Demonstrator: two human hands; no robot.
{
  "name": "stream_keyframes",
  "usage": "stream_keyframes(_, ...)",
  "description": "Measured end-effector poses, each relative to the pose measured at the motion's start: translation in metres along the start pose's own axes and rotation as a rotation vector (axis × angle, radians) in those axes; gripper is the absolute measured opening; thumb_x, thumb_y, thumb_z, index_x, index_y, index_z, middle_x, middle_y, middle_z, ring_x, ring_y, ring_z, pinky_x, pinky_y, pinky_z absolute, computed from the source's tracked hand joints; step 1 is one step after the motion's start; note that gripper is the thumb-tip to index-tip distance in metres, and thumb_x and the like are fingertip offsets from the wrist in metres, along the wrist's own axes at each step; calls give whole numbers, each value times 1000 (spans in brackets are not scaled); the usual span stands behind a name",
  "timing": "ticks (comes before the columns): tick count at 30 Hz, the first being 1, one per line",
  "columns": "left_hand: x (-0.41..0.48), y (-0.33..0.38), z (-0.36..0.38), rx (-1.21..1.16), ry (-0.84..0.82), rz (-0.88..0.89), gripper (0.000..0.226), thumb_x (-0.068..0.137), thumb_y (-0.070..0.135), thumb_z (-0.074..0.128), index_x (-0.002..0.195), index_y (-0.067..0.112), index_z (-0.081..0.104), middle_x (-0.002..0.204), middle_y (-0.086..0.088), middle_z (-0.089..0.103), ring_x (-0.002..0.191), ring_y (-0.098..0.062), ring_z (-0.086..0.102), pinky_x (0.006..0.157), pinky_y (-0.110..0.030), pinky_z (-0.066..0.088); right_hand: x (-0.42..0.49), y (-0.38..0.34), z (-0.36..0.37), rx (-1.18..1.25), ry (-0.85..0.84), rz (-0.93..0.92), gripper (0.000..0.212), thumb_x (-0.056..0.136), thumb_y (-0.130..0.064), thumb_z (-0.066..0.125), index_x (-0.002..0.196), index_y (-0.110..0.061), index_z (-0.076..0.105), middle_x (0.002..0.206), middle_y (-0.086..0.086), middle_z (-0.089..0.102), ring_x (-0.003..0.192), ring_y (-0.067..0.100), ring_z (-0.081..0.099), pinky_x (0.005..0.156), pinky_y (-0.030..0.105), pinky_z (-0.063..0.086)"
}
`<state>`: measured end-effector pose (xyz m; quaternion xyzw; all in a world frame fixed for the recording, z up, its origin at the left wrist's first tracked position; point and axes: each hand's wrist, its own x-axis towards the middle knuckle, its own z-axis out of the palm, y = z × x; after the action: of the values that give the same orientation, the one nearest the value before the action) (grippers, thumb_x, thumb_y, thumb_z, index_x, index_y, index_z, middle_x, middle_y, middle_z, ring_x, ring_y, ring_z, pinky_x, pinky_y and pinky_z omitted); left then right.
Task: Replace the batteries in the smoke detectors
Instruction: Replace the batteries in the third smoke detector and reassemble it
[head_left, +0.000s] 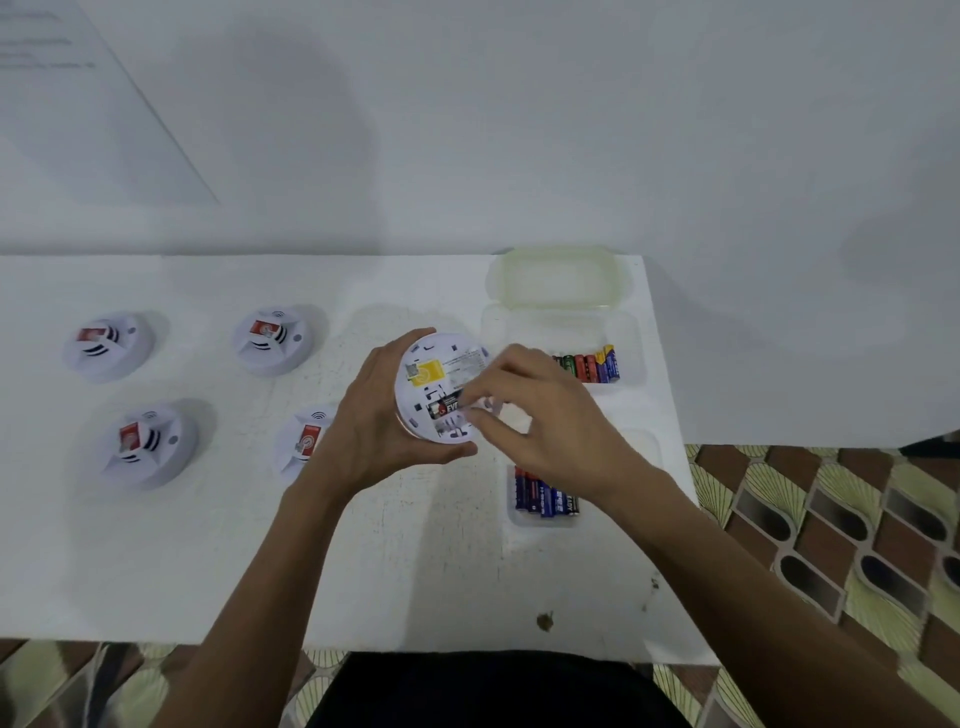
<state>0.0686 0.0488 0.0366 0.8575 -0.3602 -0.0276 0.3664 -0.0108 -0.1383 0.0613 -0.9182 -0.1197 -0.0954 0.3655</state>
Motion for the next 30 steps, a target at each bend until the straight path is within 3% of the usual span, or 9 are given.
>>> stream_keyframes(3, 1, 8, -4, -124, -63, -80, 77, 58, 88, 51, 125, 72, 17, 131, 50, 27, 121, 23, 27, 105, -19, 24, 19, -4, 1, -150, -93, -162, 13, 89, -21, 64, 100, -21, 71, 96, 2, 54, 85, 17, 47, 70, 30, 43)
stream_keyframes(7, -1, 9, -7, -94, -27, -189, 107, 46, 57, 84, 137, 33, 33, 131, 6, 51, 118, -13, 51, 99, -35, 45, 35, -5, -7, -246, -209, -290, 15, 89, -21, 60, 101, -23, 70, 95, 5, 50, 79, 21, 46, 68, 36, 43)
stream_keyframes(9, 0, 11, -13, -119, -72, -194, 124, 39, 70, 79, 143, 24, 29, 136, 3, 47, 118, -13, 50, 101, -38, 43, 40, -6, -11, -287, -259, -346, 14, 90, -20, 59, 100, -24, 69, 96, 6, 50, 78, 21, 46, 66, 37, 43)
stream_keyframes(13, 5, 14, -15, -324, -268, -339, 150, 11, 102, 37, 129, 15, 1, 128, 8, 19, 120, -5, 25, 99, -3, 20, 45, -8, -18, -350, -340, -403, 14, 91, -20, 56, 100, -27, 64, 97, 5, 48, 76, 16, 40, 62, 31, 33)
stream_keyframes(20, -4, 0, 3, -363, -151, -333, 126, 24, 101, 42, 121, 23, 22, 125, 8, 31, 118, -15, 34, 91, 4, 23, 49, -9, -22, -389, -438, -490, 22, 83, -22, 60, 104, -29, 58, 99, 4, 46, 73, 16, 37, 51, 29, 33)
stream_keyframes(23, -5, -2, -1, -464, -194, -323, 159, 14, 100, 44, 135, -2, 20, 141, -18, 33, 122, -21, 34, 88, 5, 24, 45, -7, -23, -309, -372, -514, 13, 85, -17, 61, 97, -20, 58, 93, 3, 50, 72, 13, 34, 53, 28, 35)
stream_keyframes(25, 5, 3, -1, -459, -158, -365, 148, 17, 100, 47, 138, 16, 26, 143, 13, 40, 124, 0, 38, 98, -6, 28, 40, -6, -27, -221, -308, -462, 8, 87, -13, 61, 95, -14, 59, 92, 1, 52, 73, 14, 39, 58, 29, 39)
stream_keyframes(27, 3, 10, -3, -312, -116, -242, 99, 39, 99, 46, 129, 63, 26, 124, 47, 38, 116, 25, 31, 101, -2, 21, 32, -6, -31, -75, -220, -336, 7, 88, -11, 63, 95, -12, 60, 90, -1, 55, 76, 17, 49, 63, 33, 45)
stream_keyframes(30, -1, 10, -3, -138, -31, -114, 83, 61, 86, 53, 134, 58, 24, 133, 39, 30, 122, 19, 30, 102, -2, 20, 14, -7, -39, 232, -65, -87, 12, 88, -10, 70, 93, -13, 60, 87, -6, 62, 80, 15, 61, 71, 34, 55)
